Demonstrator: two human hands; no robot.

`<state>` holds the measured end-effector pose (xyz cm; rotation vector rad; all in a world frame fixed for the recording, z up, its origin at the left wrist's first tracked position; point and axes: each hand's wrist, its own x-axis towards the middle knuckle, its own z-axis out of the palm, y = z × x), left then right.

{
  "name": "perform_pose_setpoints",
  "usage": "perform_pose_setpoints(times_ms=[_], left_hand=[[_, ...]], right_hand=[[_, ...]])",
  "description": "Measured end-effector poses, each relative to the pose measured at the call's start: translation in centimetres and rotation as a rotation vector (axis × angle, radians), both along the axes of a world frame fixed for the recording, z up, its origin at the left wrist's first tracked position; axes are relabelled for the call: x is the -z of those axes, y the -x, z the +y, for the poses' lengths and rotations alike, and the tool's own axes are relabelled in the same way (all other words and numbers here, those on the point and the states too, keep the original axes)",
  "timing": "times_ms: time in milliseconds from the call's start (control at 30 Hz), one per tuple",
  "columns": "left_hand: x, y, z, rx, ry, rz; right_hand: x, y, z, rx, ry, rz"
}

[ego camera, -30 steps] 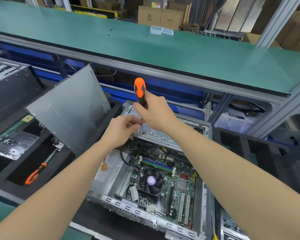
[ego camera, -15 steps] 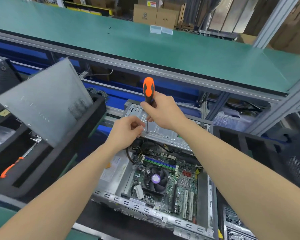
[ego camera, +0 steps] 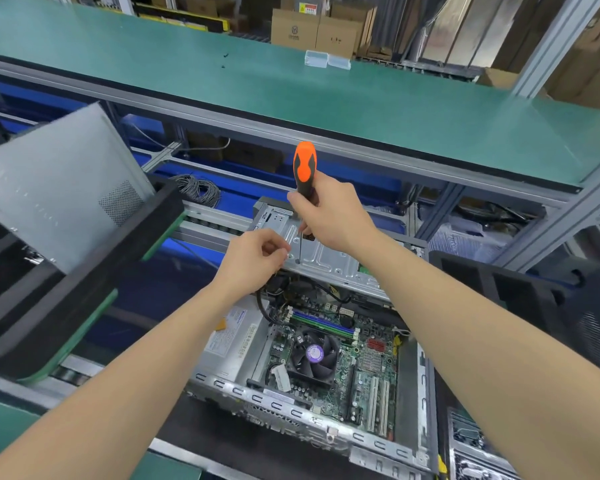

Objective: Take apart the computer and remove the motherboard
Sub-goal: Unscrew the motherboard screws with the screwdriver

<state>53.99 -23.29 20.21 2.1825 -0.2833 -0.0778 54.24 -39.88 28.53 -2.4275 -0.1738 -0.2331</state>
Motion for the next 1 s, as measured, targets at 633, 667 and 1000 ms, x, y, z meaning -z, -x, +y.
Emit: perform_pose_setpoints(times_ms=[633,667,1000], left_hand=[[2.7,3.4,-5.6,-0.144,0.111,0.8],[3.3,3.3,-6.3,-0.235,0.199,0.835],[6.0,2.1,-9.2,-0.784,0.738,0.943]], right_hand=[[-3.3,-3.3,-1.9,-0.022,-0.078,0.04],[-3.4,-3.6,-1.9,-0.032,-0.079,0.045],[-4.1,-5.7,-2.1,-0.115,-0.076,0.089]])
